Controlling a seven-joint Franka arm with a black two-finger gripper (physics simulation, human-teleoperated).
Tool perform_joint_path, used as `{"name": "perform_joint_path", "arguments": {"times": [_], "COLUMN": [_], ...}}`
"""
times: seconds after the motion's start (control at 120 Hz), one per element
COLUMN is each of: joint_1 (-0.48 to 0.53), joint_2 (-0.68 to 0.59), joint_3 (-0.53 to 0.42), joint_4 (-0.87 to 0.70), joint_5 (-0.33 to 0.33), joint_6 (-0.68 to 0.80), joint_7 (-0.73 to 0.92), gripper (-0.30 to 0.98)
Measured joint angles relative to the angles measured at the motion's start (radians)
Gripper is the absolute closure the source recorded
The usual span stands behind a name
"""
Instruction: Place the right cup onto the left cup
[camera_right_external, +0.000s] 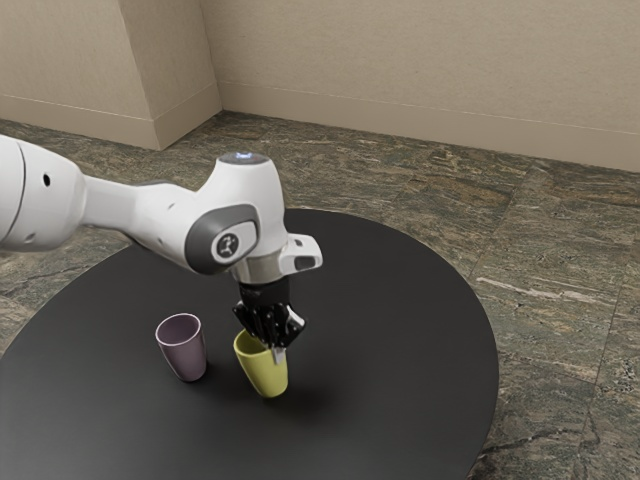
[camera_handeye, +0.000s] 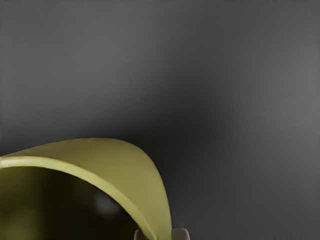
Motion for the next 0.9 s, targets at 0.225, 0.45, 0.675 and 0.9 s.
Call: {"name": "perform_joint_path", "arguments": {"times": [0.225, 0.45, 0.675, 0.9], "joint_1": [0.013, 0.01, 0.038, 0.075], "joint_2": [-0.052, -0.084, -0.116, -0.147], "joint_3": [0.0, 0.035, 0.048, 0.058], "joint_4": [0.043, 0.086, 0.086, 0.086], "joint_5": [0.005, 0.018, 0.02, 0.024], "joint_6": [-0.059, -0.136, -0.181, -0.211], "joint_7": [-0.003, 0.006, 0.023, 0.039], "gripper": [0.78, 0.78, 0.78, 0.78]}}
